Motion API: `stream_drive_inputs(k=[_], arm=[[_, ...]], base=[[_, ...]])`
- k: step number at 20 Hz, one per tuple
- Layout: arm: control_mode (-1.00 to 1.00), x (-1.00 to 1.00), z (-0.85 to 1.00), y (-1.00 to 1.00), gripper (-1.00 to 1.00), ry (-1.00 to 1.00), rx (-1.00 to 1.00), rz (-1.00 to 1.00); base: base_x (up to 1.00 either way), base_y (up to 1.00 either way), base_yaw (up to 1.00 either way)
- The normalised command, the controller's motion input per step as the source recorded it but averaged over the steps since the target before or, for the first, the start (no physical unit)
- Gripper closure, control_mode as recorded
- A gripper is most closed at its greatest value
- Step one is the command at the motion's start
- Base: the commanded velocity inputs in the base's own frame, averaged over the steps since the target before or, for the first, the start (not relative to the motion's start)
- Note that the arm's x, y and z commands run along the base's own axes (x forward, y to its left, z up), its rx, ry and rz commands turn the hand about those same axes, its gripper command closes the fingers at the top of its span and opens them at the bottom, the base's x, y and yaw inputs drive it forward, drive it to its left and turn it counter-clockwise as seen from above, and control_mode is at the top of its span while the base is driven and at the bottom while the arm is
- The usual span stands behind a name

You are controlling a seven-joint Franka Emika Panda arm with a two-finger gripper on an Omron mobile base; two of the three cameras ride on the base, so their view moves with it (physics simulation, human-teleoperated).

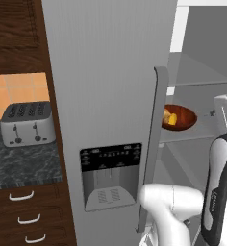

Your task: Pick the chicken drumstick and corn from their plates and place them in the bowl. Then put the bowl in the fridge.

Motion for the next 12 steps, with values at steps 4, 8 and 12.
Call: stream_drive_inputs(k=[4,8,12], arm=[[-1.00,-0.23,0.65,0.21,-1.00,-0.09,0.02,0.10],[-1.00,0.53,0.17,0.03,-1.00,0.19,0.00,0.06],[-1.00,0.86,-0.48,0.02,-1.00,0.24,0.03,0.12]], base=[[0.00,0.00,0.00],[0.00,0.00,0.00],[0.00,0.00,0.00]])
